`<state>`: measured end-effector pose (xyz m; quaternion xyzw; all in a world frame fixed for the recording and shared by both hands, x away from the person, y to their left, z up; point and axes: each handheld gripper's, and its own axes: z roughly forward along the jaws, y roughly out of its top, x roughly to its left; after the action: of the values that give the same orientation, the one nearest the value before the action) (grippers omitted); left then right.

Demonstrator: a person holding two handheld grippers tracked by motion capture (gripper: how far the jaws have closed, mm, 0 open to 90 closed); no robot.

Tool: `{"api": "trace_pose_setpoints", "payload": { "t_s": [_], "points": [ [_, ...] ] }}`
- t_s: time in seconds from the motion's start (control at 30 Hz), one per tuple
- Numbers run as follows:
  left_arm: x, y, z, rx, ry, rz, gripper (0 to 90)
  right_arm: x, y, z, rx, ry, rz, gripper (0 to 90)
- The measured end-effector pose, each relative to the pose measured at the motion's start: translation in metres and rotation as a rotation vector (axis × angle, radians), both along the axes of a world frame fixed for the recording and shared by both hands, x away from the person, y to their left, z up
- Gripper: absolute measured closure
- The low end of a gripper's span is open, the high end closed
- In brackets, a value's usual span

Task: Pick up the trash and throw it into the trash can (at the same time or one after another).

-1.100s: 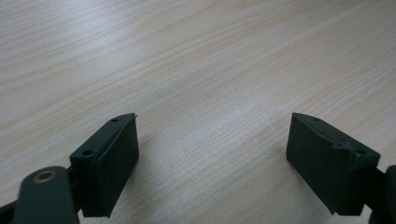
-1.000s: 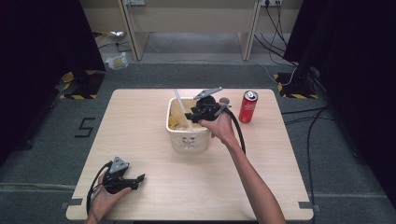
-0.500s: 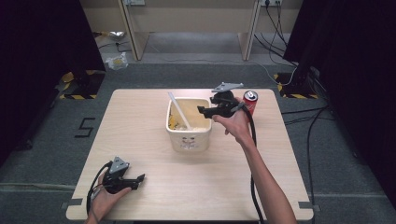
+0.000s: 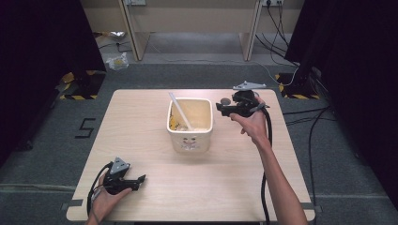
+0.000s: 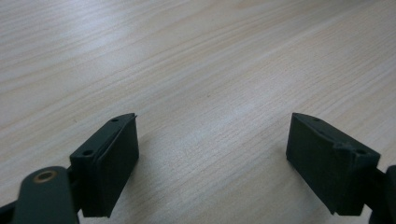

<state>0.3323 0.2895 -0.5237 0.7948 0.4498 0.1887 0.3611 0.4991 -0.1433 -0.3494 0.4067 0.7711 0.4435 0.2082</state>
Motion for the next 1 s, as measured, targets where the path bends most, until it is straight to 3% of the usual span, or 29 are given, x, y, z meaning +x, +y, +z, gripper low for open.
{"api": "trace_pose_setpoints", "payload": {
  "t_s": [0.23, 0.5, 0.7, 1.0],
  "points": [
    [0.0, 0.0, 0.0, -0.001, -0.001, 0.001, 16.1, -0.001, -0.022, -0.005, 0.0, 0.001, -0.054, 22.9],
    [0.0, 0.0, 0.0, 0.0, 0.0, 0.0, 16.1, 0.0, -0.043, -0.013, -0.044, 0.0, -0.13, 22.5],
    [0.0, 0.0, 0.0, 0.001, 0.0, 0.0, 16.1, 0.003, -0.058, -0.02, -0.042, 0.008, -0.204, 21.6],
    [0.0, 0.0, 0.0, 0.0, -0.001, 0.001, 16.1, 0.011, -0.076, -0.036, -0.034, 0.037, -0.272, 20.3]
  ]
}}
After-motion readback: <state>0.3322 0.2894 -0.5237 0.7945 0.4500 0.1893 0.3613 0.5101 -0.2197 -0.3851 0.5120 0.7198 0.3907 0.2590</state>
